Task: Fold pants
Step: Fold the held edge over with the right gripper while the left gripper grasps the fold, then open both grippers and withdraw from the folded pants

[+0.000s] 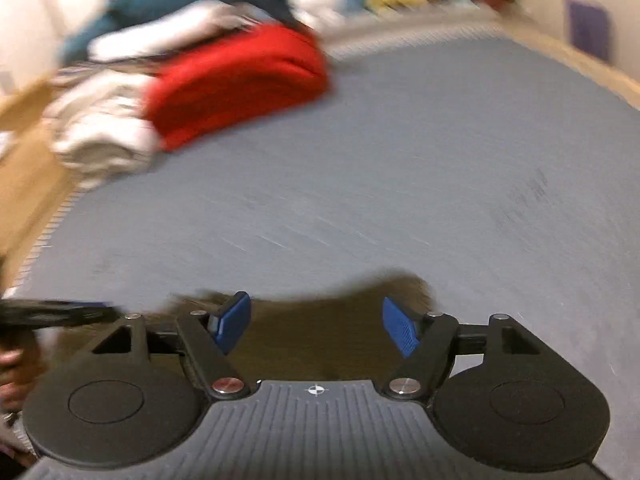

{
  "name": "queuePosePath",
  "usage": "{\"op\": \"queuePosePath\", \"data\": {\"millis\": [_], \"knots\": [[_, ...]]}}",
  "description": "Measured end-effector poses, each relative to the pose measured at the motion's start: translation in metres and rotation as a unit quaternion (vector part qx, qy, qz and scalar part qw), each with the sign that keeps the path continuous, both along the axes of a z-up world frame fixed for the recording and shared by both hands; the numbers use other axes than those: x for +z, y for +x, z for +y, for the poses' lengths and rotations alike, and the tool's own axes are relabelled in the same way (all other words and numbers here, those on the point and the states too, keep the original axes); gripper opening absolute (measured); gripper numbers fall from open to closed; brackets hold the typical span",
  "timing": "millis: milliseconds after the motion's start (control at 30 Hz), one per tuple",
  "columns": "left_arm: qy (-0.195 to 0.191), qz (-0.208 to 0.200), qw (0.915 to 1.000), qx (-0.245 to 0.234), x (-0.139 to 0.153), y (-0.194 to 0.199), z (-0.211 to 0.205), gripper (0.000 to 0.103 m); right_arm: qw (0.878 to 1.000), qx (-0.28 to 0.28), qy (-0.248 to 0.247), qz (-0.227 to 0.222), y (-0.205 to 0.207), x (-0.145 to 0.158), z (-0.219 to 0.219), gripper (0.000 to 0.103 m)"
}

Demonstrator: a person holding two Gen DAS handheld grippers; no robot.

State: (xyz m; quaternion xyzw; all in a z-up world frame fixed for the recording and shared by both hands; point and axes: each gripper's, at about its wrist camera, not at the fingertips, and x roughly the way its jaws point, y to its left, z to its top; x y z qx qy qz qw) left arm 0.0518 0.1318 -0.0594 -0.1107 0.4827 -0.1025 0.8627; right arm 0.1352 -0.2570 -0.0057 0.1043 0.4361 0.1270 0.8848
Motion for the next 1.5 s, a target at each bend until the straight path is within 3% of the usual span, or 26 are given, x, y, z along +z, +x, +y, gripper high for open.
{"op": "queuePosePath", "data": {"millis": [100, 167, 200, 267, 300, 333, 367, 433, 500, 633, 733, 867, 933, 1067, 1167, 1267, 1367, 1500], "knots": [[-0.014, 0.033, 0.9993, -0.006, -0.02, 0.008, -0.004, 0.072, 0.998, -0.014, -0.024, 0.061, 0.01, -0.041, -0.016, 0.075], [-0.015, 0.037, 0.9992, -0.01, -0.029, 0.01, -0.01, 0.069, 0.996, -0.005, -0.016, 0.087, 0.016, -0.059, -0.026, 0.076], [-0.013, 0.029, 0.9994, -0.014, -0.03, 0.011, -0.012, 0.058, 0.995, 0.0, -0.007, 0.095, 0.016, -0.066, -0.029, 0.076], [-0.003, 0.012, 0.9997, -0.02, -0.029, 0.016, -0.017, 0.048, 0.995, 0.01, 0.01, 0.103, 0.015, -0.072, -0.032, 0.076], [-0.001, 0.007, 0.9998, -0.018, -0.028, 0.018, -0.019, 0.045, 0.994, 0.014, 0.019, 0.103, 0.012, -0.074, -0.036, 0.073], [-0.001, 0.006, 0.9999, -0.015, -0.029, 0.021, -0.018, 0.044, 0.994, 0.018, 0.027, 0.1, 0.009, -0.075, -0.041, 0.061], [0.0, 0.005, 0.9999, -0.012, -0.029, 0.024, -0.019, 0.043, 0.995, 0.017, 0.031, 0.098, 0.005, -0.074, -0.041, 0.057], [0.011, -0.001, 0.9998, -0.015, -0.03, 0.027, -0.024, 0.043, 0.994, 0.003, 0.055, 0.096, 0.0, -0.071, -0.04, 0.024], [0.02, -0.005, 0.9996, -0.018, -0.031, 0.031, -0.035, 0.043, 0.991, -0.014, 0.097, 0.092, -0.005, -0.066, -0.047, 0.018], [0.006, -0.021, 0.9996, -0.018, -0.025, 0.033, -0.048, 0.038, 0.992, -0.011, 0.116, 0.053, -0.017, -0.046, -0.066, 0.015], [-0.01, -0.049, 0.9976, -0.047, -0.017, 0.034, -0.074, 0.039, 0.99, -0.028, 0.125, 0.052, -0.02, -0.038, -0.094, 0.015], [0.007, -0.097, 0.9924, -0.075, 0.001, 0.036, -0.114, 0.04, 0.982, -0.092, 0.143, 0.076, -0.023, -0.04, -0.16, 0.015], [-0.011, -0.116, 0.9897, -0.083, 0.012, 0.034, -0.122, 0.048, 0.983, -0.127, 0.123, 0.058, -0.024, -0.037, -0.196, 0.015], [-0.01, -0.119, 0.985, -0.125, 0.018, 0.023, -0.137, 0.05, 0.984, -0.142, 0.09, 0.054, -0.02, -0.042, -0.234, 0.019], [0.02, -0.108, 0.982, -0.154, 0.009, 0.012, -0.141, 0.055, 0.989, -0.139, 0.026, 0.048, -0.023, -0.044, -0.229, 0.03], [0.042, -0.107, 0.9809, -0.157, 0.004, 0.002, -0.135, 0.055, 0.991, -0.122, 0.018, 0.058, -0.032, -0.044, -0.225, 0.062], [0.042, -0.105, 0.9836, -0.141, 0.006, 0.0, -0.122, 0.056, 0.989, -0.113, 0.012, 0.09, -0.036, -0.046, -0.229, 0.065], [0.042, -0.108, 0.9855, -0.124, 0.013, -0.002, -0.112, 0.061, 0.984, -0.105, 0.048, 0.133, -0.046, -0.065, -0.228, 0.067]]}}
